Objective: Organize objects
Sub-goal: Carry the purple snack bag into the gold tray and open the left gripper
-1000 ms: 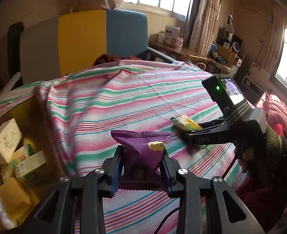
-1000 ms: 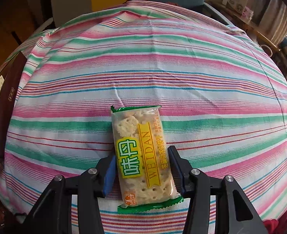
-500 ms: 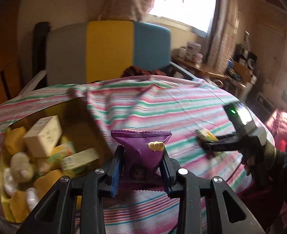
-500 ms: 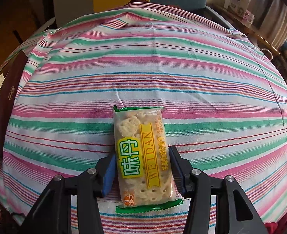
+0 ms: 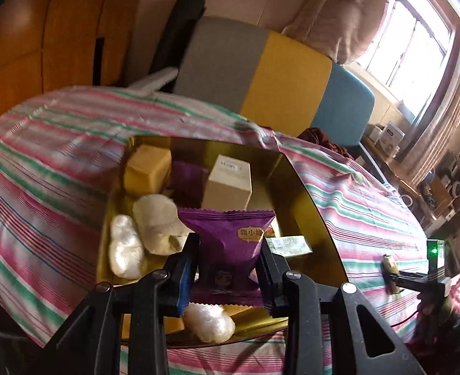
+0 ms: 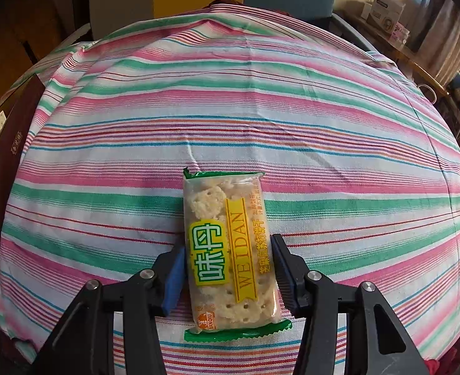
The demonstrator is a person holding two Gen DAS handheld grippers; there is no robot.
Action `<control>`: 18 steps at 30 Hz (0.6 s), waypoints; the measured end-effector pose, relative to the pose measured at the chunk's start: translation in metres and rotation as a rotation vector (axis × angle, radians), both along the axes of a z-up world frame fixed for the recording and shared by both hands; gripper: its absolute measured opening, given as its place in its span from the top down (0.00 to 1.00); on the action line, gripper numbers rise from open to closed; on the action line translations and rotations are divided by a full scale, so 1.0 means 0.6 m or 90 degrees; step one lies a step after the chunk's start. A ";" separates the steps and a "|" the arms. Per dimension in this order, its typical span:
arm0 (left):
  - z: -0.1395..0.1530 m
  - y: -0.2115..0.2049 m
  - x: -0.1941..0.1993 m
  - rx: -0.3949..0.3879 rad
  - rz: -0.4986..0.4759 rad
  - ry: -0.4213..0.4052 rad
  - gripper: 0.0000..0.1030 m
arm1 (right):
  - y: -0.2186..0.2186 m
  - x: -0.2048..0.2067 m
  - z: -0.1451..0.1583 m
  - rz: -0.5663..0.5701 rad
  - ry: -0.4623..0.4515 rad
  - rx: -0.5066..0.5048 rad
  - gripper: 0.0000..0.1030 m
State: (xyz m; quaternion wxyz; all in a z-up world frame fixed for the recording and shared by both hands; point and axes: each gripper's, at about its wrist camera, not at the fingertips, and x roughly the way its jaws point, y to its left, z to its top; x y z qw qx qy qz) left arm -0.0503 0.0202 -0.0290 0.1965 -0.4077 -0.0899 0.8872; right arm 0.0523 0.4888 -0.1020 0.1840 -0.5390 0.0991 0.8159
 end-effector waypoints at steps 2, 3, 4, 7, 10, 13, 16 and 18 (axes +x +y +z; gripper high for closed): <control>-0.007 0.020 -0.008 -0.004 -0.017 -0.006 0.67 | -0.001 0.001 0.000 0.001 -0.001 0.001 0.49; -0.010 0.034 -0.014 -0.010 -0.025 -0.010 0.67 | -0.001 0.002 0.000 0.001 -0.001 0.001 0.49; -0.016 0.051 -0.022 -0.018 -0.033 -0.016 0.66 | -0.001 0.001 0.000 0.001 -0.001 0.001 0.49; -0.034 0.087 -0.051 -0.036 -0.046 -0.039 0.66 | 0.001 -0.001 0.000 0.002 -0.001 0.001 0.49; -0.048 0.108 -0.078 -0.056 -0.046 -0.057 0.66 | 0.001 -0.002 0.000 0.002 -0.001 0.001 0.49; -0.056 0.115 -0.089 -0.081 -0.046 -0.056 0.65 | -0.002 -0.001 0.001 0.003 -0.002 0.002 0.49; -0.063 0.109 -0.091 -0.093 -0.050 -0.067 0.56 | -0.001 0.001 0.000 0.004 -0.001 0.003 0.49; -0.061 0.098 -0.088 -0.093 -0.048 -0.068 0.51 | -0.001 0.001 -0.001 0.003 -0.001 0.005 0.49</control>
